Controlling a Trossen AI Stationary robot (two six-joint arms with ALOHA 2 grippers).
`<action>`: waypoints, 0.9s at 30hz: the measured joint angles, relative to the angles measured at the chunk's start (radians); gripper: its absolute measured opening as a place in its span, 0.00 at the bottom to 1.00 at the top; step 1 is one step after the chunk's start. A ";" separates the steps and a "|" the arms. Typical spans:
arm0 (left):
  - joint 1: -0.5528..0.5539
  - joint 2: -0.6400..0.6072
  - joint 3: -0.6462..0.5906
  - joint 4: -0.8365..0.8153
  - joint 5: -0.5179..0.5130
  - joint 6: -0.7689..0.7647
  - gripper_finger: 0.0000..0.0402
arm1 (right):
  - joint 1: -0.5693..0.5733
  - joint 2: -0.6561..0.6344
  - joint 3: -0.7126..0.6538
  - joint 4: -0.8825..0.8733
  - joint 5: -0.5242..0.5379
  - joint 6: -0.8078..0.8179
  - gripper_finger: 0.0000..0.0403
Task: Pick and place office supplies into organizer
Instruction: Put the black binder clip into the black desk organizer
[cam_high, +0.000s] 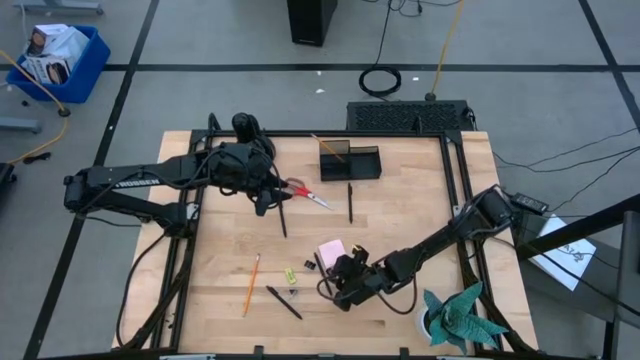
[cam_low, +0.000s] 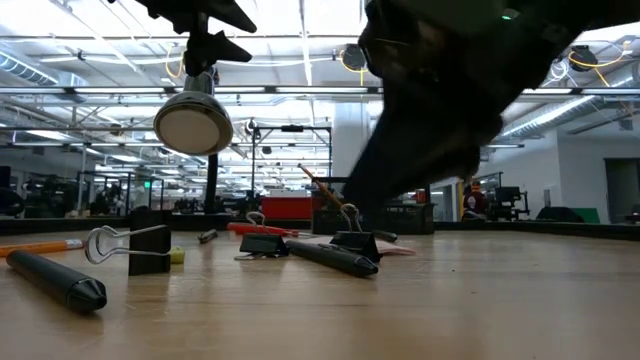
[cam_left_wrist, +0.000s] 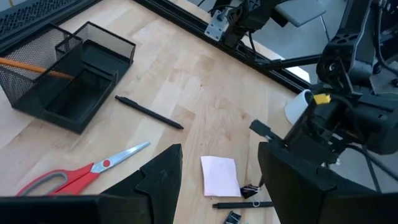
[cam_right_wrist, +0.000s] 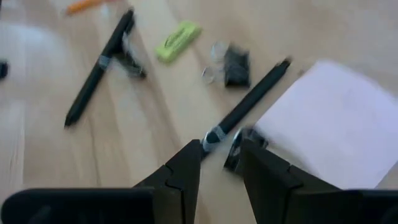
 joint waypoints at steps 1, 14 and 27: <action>0.000 0.000 0.000 -0.001 0.001 0.000 0.54 | -0.006 -0.002 0.000 0.005 0.006 -0.001 0.26; 0.000 0.000 0.000 0.002 0.007 -0.007 0.54 | -0.025 -0.002 0.000 0.002 -0.046 -0.061 0.26; 0.000 0.000 0.000 0.003 0.007 -0.007 0.54 | -0.050 0.003 0.000 -0.004 -0.046 -0.053 0.26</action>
